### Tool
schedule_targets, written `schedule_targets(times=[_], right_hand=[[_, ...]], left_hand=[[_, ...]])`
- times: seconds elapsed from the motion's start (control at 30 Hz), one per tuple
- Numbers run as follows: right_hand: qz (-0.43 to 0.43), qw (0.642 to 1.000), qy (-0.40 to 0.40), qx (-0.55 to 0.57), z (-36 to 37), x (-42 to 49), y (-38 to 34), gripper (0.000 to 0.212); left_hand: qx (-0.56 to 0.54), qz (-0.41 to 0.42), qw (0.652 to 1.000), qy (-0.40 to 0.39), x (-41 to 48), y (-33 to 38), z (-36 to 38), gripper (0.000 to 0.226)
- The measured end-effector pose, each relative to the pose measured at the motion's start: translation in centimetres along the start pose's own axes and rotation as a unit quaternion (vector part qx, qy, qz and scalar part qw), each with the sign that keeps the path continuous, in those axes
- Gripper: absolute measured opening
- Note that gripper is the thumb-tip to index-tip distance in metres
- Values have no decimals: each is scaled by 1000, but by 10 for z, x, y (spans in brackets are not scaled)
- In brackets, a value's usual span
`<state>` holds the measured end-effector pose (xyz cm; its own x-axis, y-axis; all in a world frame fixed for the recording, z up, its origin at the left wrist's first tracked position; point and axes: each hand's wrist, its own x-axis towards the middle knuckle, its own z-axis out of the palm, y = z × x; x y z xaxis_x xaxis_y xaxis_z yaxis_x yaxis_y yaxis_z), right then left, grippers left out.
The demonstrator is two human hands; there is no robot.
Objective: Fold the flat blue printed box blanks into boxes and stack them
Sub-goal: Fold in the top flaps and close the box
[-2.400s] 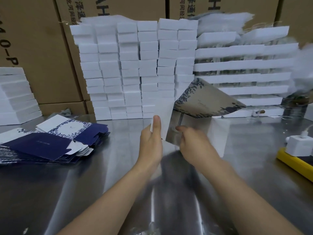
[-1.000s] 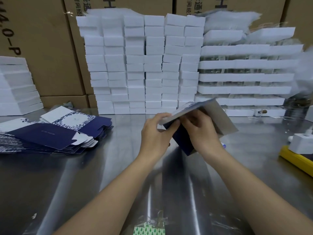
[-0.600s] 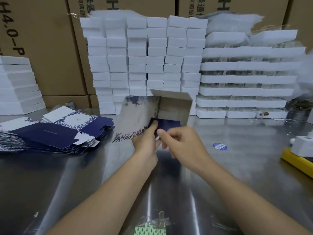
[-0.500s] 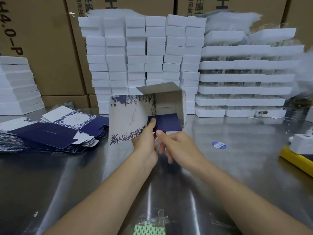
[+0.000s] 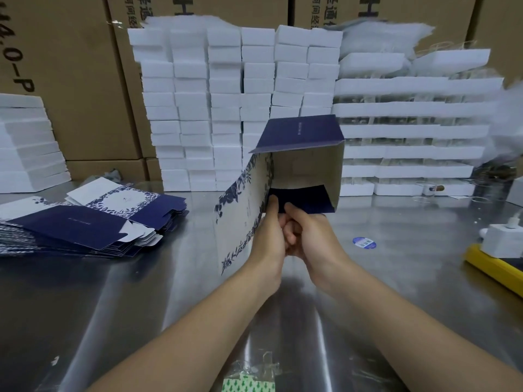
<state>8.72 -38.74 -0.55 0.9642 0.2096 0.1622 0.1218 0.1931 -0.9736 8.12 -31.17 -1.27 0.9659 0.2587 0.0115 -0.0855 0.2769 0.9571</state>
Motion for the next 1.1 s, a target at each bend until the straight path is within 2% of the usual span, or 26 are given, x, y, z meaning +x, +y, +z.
schedule_targets(times=[0.13, 0.33, 0.57, 0.73, 0.93, 1.1], right_hand=[[9, 1000, -3, -29, -2, 1, 0, 62], [17, 999, 37, -24, -8, 4, -1, 39], [6, 998, 39, -55, -7, 4, 1, 36], [-3, 996, 85, -28, -10, 5, -2, 42], [-5, 995, 89, -34, -13, 9, 2, 44], [-11, 991, 112, -79, -17, 10, 2, 30]], left_hand=[[80, 64, 995, 9, 1, 1, 2, 78], [69, 65, 995, 39, 6, 3, -7, 52], [38, 42, 997, 55, 8, 3, -8, 50], [23, 57, 997, 45, 6, 2, -8, 49], [9, 41, 998, 48, 8, 3, -8, 60], [38, 52, 997, 47, 9, 3, -12, 57]])
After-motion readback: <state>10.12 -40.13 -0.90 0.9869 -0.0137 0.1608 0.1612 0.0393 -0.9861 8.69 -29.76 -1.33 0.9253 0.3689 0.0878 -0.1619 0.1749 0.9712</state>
